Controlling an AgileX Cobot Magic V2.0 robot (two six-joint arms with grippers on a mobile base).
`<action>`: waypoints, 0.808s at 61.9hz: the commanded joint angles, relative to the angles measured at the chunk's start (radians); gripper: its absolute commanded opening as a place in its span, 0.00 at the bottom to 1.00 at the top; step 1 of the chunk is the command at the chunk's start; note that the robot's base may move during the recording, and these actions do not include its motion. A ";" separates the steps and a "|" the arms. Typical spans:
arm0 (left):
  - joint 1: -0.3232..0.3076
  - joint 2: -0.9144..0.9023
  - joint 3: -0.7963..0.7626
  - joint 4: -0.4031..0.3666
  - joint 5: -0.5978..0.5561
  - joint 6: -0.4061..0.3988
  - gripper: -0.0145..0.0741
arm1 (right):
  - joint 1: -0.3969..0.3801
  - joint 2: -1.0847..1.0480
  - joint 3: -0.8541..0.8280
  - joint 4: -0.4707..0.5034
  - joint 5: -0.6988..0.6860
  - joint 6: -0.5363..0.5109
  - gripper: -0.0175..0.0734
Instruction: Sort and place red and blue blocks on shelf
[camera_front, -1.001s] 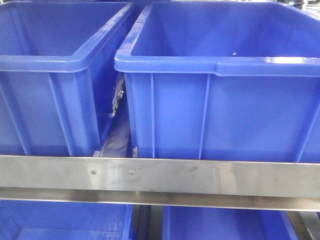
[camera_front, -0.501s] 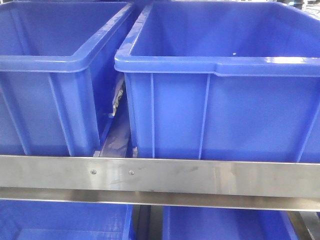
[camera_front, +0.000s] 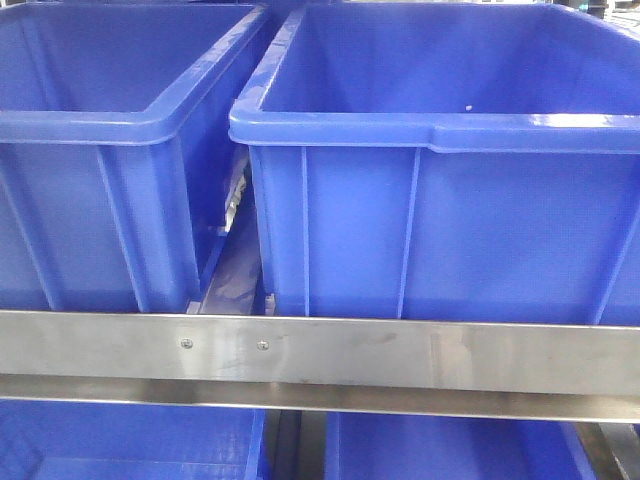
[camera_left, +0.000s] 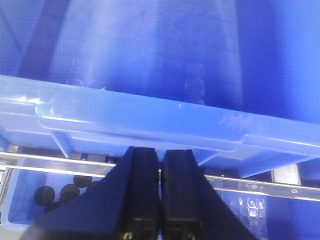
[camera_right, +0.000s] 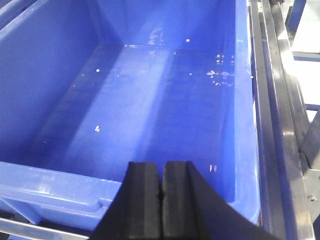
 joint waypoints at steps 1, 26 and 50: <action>0.003 -0.008 -0.030 -0.005 -0.075 -0.003 0.30 | -0.004 -0.024 -0.027 0.002 -0.083 -0.011 0.25; 0.003 -0.008 -0.030 -0.005 -0.073 -0.003 0.30 | -0.094 -0.262 0.154 0.002 -0.085 -0.011 0.25; 0.003 -0.008 -0.030 -0.005 -0.073 -0.003 0.30 | -0.094 -0.520 0.386 0.002 -0.101 -0.011 0.25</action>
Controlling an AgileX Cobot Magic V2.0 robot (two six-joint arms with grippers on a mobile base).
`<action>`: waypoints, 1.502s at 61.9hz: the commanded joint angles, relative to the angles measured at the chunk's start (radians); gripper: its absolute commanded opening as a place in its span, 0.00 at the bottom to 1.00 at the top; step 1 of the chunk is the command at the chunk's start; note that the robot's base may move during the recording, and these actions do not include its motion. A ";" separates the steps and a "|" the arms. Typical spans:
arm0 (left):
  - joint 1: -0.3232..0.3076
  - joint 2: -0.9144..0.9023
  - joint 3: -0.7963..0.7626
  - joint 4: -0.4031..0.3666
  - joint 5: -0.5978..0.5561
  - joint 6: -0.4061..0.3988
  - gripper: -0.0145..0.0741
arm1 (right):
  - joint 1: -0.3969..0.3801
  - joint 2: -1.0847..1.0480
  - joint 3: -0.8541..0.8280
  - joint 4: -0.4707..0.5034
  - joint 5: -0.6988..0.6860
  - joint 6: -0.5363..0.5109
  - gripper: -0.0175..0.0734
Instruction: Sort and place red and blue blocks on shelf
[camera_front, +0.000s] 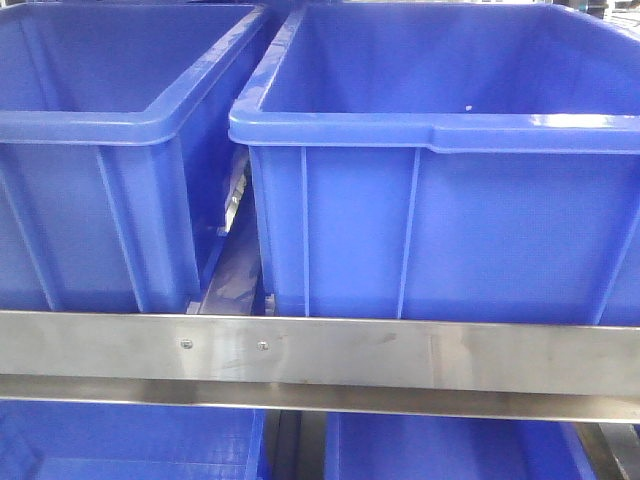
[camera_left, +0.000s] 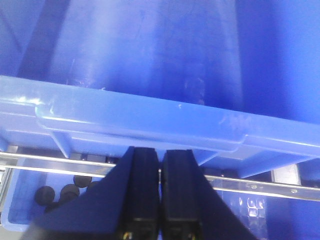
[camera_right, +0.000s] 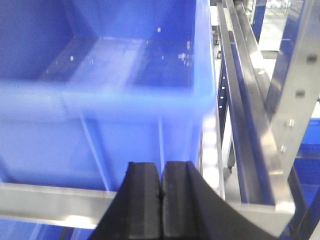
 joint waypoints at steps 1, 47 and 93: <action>0.003 -0.008 -0.030 -0.005 -0.071 -0.003 0.30 | -0.008 -0.041 0.003 0.002 -0.101 -0.011 0.25; 0.003 -0.008 -0.030 -0.005 -0.071 -0.003 0.30 | -0.008 -0.126 0.053 0.002 -0.106 -0.011 0.25; 0.003 -0.008 -0.030 -0.005 -0.071 -0.003 0.30 | -0.008 -0.126 0.053 -0.005 -0.153 -0.002 0.25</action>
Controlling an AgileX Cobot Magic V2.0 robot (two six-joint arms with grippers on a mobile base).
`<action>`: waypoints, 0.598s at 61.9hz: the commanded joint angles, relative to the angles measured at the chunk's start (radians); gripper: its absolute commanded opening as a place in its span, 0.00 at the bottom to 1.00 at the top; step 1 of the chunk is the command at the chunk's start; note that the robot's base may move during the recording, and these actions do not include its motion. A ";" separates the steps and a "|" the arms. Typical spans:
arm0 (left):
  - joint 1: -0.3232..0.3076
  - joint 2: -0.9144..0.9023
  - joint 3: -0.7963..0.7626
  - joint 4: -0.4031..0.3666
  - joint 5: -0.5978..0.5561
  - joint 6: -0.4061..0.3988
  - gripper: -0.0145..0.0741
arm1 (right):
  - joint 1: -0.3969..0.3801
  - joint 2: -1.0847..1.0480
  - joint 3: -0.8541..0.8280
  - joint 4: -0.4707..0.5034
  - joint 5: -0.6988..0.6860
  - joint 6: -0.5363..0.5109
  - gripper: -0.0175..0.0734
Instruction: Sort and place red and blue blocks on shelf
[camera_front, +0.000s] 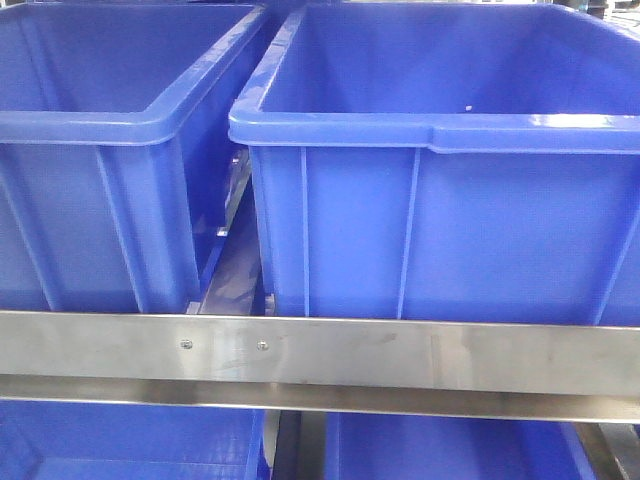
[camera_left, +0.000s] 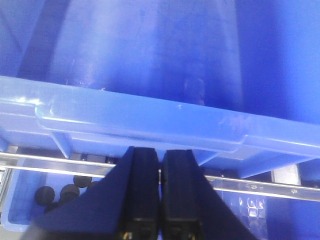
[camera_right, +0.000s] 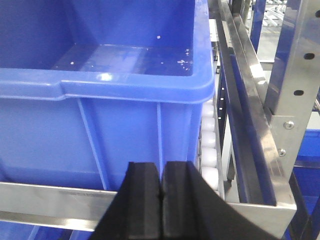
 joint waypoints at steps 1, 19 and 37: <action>0.003 -0.008 -0.030 -0.005 -0.071 -0.003 0.30 | -0.008 -0.021 -0.023 0.003 -0.114 -0.002 0.25; 0.003 -0.008 -0.030 -0.005 -0.071 -0.003 0.30 | -0.008 -0.021 -0.023 0.003 -0.107 -0.002 0.25; 0.003 -0.008 -0.030 -0.005 -0.071 -0.003 0.30 | -0.008 -0.021 -0.023 0.003 -0.107 -0.002 0.25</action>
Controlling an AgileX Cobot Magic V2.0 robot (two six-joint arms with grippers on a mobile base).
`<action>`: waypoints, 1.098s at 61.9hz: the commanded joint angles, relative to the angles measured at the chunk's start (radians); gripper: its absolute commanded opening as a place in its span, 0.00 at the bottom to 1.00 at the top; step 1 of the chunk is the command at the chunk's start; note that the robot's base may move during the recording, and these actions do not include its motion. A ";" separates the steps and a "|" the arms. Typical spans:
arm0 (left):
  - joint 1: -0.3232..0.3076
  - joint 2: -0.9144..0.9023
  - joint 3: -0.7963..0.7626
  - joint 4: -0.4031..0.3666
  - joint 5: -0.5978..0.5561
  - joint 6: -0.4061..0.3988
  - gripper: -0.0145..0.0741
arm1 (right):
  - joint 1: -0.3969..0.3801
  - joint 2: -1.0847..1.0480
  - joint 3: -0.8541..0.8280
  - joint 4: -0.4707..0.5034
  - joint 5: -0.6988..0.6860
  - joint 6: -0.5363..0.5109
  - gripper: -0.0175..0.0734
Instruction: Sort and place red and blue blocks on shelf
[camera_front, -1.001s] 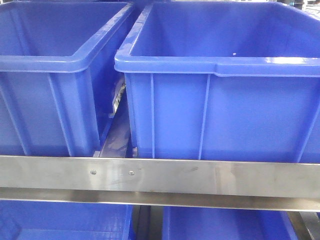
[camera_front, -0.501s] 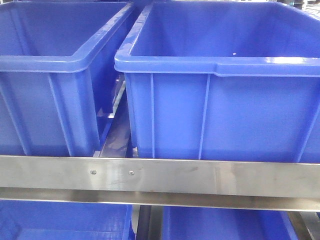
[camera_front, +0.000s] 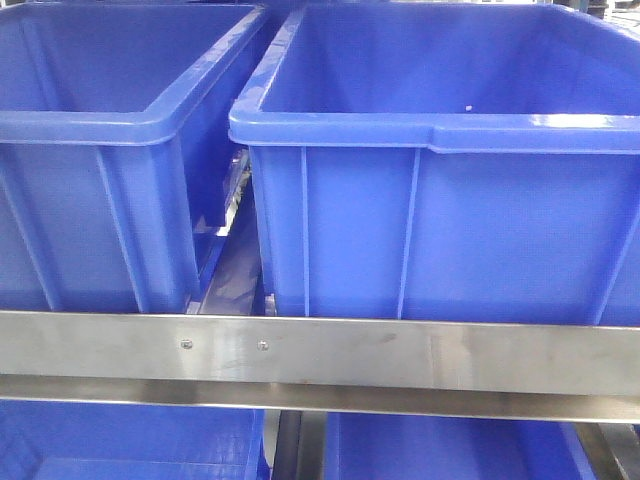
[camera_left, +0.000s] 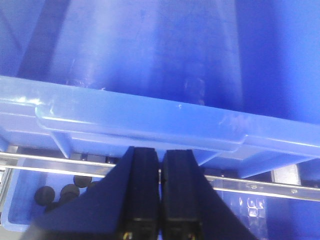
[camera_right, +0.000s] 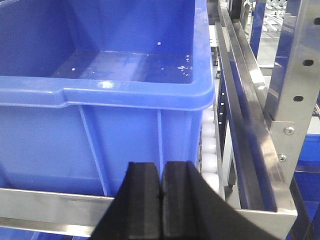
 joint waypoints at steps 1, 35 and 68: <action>0.003 -0.008 -0.030 -0.005 -0.071 -0.003 0.30 | -0.008 -0.021 -0.023 0.003 -0.095 -0.002 0.25; 0.003 -0.129 -0.006 0.099 -0.101 -0.003 0.30 | -0.008 -0.021 -0.023 0.003 -0.095 -0.002 0.25; 0.056 -0.680 0.311 0.172 -0.179 -0.003 0.30 | -0.008 -0.021 -0.023 0.003 -0.095 -0.002 0.25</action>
